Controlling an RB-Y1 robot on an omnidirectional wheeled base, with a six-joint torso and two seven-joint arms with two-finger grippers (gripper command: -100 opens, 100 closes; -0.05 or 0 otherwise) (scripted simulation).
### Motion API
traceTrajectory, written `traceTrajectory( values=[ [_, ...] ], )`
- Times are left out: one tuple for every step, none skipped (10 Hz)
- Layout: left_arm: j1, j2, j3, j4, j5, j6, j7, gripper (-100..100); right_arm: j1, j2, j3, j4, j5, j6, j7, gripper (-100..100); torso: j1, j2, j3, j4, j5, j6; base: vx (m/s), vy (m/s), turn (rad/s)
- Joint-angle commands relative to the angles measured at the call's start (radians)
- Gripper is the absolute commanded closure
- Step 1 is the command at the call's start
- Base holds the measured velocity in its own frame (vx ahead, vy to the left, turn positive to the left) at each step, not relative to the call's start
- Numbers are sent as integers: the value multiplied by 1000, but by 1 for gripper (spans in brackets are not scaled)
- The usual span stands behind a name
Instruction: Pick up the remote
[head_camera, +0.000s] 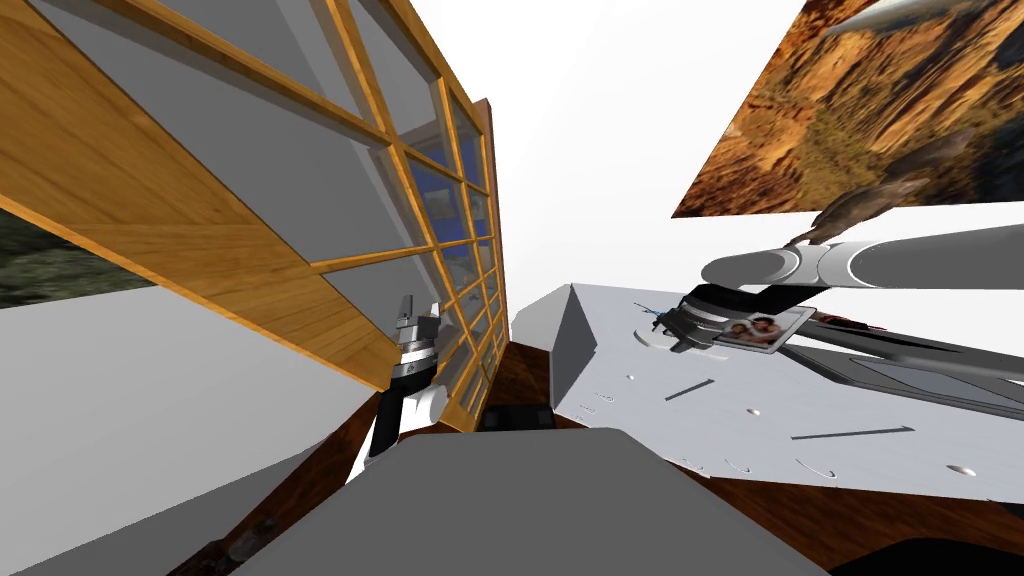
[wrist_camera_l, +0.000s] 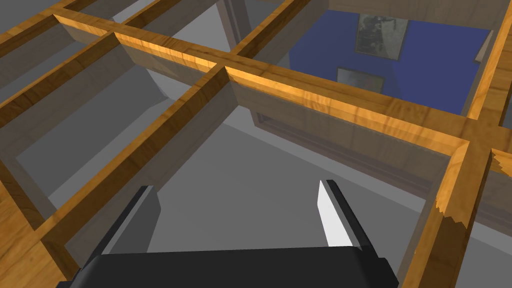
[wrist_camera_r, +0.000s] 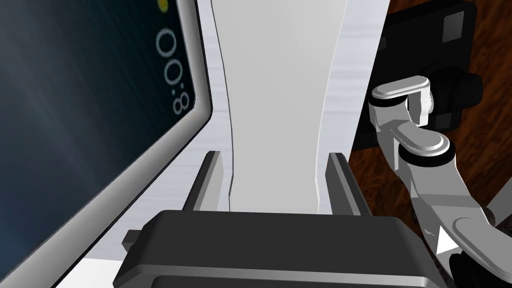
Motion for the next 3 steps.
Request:
traceTrajectory(
  values=[
    [0,0,0,0,0,0,0,0,-1,-21,-17,16,-13,-29,0,100,0,0,0,0,0,0,-11,-39,-64],
    [0,0,0,0,0,0,0,0,-1,-14,-10,9,-8,-17,-2,100,-1,0,0,0,0,0,-5,-17,-8],
    [0,0,0,0,0,0,0,0,0,-15,-12,10,-9,-20,-2,0,0,0,0,0,-1,0,0,0,0]
  ],
)
